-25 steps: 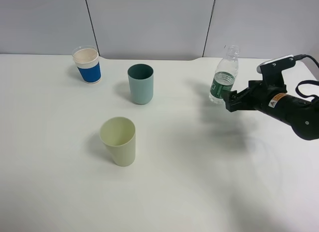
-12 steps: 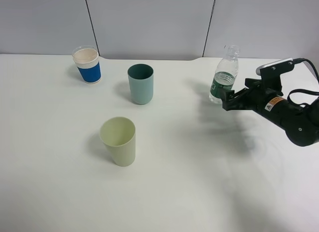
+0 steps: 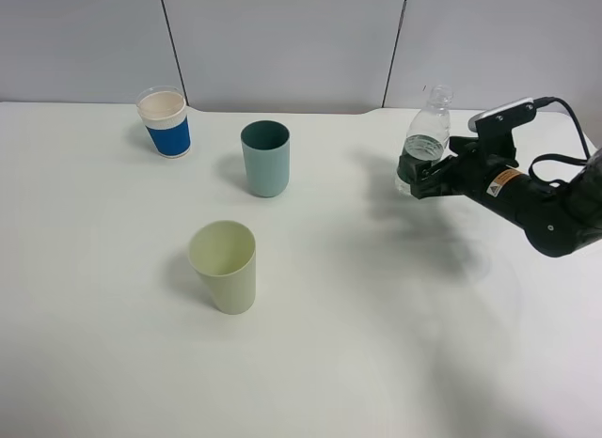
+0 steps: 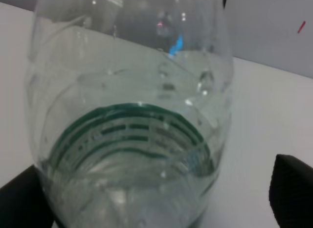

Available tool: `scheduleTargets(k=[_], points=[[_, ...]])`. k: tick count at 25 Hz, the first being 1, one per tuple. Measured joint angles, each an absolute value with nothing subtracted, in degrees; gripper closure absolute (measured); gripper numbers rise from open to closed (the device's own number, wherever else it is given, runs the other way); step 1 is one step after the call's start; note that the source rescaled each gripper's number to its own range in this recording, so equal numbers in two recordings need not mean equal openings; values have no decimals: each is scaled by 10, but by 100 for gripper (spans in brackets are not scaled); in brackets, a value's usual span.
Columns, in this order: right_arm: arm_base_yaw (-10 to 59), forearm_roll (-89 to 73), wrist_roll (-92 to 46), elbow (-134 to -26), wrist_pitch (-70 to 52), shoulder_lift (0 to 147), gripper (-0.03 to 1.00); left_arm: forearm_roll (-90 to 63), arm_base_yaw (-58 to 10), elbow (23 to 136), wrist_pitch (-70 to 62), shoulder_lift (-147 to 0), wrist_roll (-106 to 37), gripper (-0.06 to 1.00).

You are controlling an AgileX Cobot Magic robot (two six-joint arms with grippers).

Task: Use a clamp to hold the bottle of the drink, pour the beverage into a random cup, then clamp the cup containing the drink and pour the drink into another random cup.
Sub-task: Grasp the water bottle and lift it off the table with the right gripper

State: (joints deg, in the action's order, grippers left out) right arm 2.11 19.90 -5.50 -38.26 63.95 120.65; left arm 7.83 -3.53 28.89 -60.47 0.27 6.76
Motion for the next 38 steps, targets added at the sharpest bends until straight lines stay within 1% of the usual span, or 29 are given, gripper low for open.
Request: scheduleTargets(k=[8,9,10,11,12,13,14,15,27,38], points=[[21,225,-31,-399,624,1206,19,78,-35,289,-605,3,68,-6],[21,225,-31,-399,624,1206,20,78,-35,289,-605,3,68,-6],[21,225,-31,-399,620,1206,24,78,-35,289,-605,3,68,-6],[21,225,-31,-399,614,1206,34,78,-35,289,-605,3,68,-6],[21,226,-31,-399,608,1206,48,78,-35,289,-605,3,68,-6],[21,228,-30,-399,600,1206,65,78,-35,289,-605,3,68,-6],[21,229,-29,-399,595,1206,88,78,-35,289,-605,3,68,-6],[21,228,-28,-399,593,1206,97,78,-35,289,-605,3,68,-6],[21,238,-28,-402,582,1201,97,78,-35,289,-605,3,68,-6],[25,253,-16,-416,454,1114,97,78,-35,289,-605,3,68,-6]])
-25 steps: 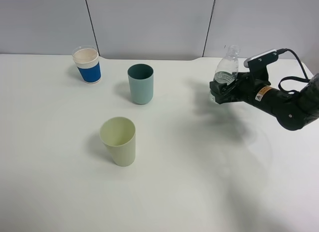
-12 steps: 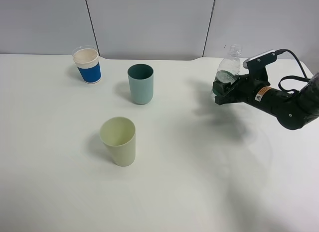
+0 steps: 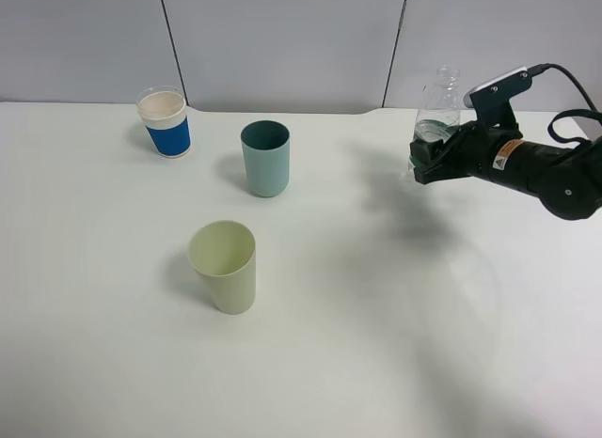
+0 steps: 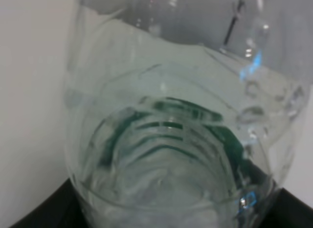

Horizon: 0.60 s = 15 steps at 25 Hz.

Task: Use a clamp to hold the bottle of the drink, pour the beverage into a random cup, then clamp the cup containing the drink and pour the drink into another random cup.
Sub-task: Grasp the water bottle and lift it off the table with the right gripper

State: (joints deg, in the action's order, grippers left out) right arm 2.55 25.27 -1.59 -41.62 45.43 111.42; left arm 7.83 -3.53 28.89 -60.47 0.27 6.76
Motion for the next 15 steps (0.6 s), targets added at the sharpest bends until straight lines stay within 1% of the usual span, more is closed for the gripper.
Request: scheduleTargets(k=[5,15], points=[[55,253,0,-448,391,1107,97,78,-35,289,-605,3,68,-6],[148,245,-6,-555,273,1103,97,78,-35,289,-605,3,68,-6]])
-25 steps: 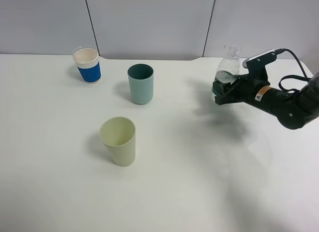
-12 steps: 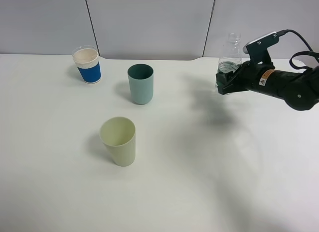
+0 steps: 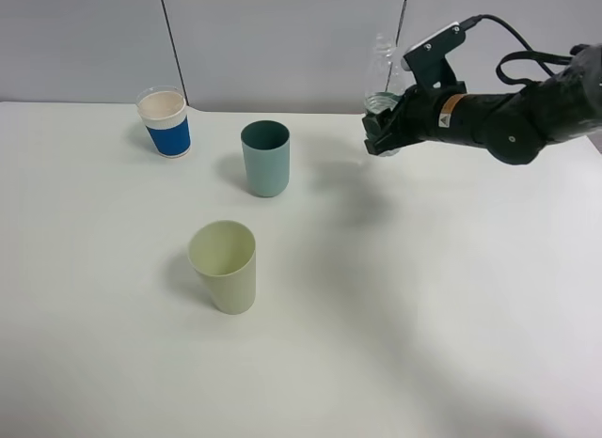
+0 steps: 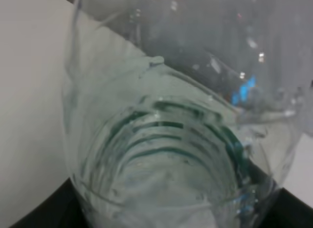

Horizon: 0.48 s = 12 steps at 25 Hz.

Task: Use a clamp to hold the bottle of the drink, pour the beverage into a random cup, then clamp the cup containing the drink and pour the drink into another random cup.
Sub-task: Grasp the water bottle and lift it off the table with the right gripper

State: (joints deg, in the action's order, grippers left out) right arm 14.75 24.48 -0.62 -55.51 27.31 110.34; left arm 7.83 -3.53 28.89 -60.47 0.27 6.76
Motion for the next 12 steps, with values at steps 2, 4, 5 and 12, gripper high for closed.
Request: scheduleTargets(k=[2,4,5,12], points=[[157,250,-7,-581,255,1103,97,78,-35,289,-605,3,68,-6],[165,266,-8,-601,232,1103,97,78,-35,289,-605,3,68,-6],[169,279,-8,-611,221,1103,97,78,-35,289,-605,3,68,-6],[192,357,22,-662,173,1103,97,78,-35,289,-605,3,68,-6]])
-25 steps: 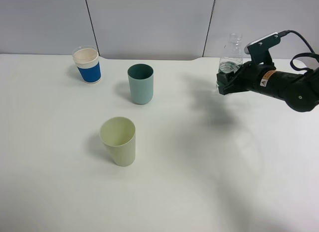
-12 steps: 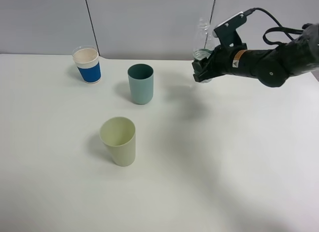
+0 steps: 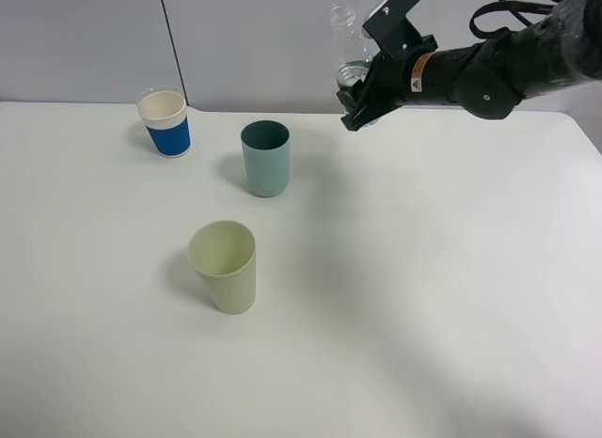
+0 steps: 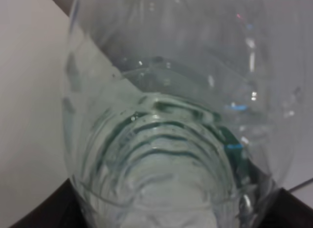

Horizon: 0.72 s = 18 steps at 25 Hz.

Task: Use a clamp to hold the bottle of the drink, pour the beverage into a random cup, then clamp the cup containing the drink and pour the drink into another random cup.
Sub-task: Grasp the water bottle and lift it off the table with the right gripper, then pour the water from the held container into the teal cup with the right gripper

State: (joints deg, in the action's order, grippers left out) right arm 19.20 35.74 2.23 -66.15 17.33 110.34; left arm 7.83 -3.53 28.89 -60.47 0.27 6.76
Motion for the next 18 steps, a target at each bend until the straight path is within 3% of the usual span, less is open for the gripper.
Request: scheduleTargets(k=[6,18], points=[[209,454,120,-697,127,1103,97,78,-35,289,-605,3,68,-6],[248,817,420,-751,53,1107,97,78,-35,289,-605,3,68,-6]])
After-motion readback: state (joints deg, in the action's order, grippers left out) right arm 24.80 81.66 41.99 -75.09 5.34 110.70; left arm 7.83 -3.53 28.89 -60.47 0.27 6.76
